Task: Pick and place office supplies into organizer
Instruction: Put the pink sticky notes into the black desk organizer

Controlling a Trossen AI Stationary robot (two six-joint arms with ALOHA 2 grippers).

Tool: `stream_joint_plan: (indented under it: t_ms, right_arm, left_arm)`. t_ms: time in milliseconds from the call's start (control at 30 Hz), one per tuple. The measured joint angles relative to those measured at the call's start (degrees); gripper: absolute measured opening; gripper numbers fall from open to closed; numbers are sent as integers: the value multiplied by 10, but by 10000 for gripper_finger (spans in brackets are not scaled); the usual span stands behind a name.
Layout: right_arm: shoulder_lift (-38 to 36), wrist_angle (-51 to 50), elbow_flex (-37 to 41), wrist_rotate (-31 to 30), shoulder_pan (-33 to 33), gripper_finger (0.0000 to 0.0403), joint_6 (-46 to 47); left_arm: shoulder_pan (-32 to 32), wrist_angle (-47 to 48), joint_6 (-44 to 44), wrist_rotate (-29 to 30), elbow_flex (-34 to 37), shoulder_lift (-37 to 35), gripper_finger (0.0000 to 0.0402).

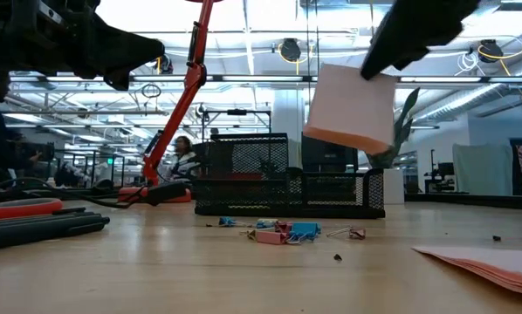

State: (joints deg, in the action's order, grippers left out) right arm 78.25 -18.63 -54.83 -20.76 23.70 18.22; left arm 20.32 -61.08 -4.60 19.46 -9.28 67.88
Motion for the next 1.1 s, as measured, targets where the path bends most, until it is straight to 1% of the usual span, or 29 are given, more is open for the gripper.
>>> stream_joint_plan:
  t_ms: [100, 367, 533, 867, 967, 1100]
  right_arm:
    - [-9, -9, 0, 1, -30, 0, -23]
    - [-6, -23, 0, 57, -107, 0, -62]
    - [-5, -42, 0, 62, -136, 0, -70]
    - [-5, -25, 21, 164, -201, 0, -69]
    - [-5, -19, 33, 183, -213, 0, -57]
    - [-5, 24, 60, 209, -224, 0, -53]
  left_arm:
    - [0, 1, 0, 0, 0, 0, 31]
    - [0, 2, 0, 0, 0, 0, 31]
    - [0, 6, -1, 0, 0, 0, 31]
    - [0, 6, -1, 0, 0, 0, 31]
    - [0, 7, -1, 0, 0, 0, 31]
    - [0, 9, -1, 0, 0, 0, 31]
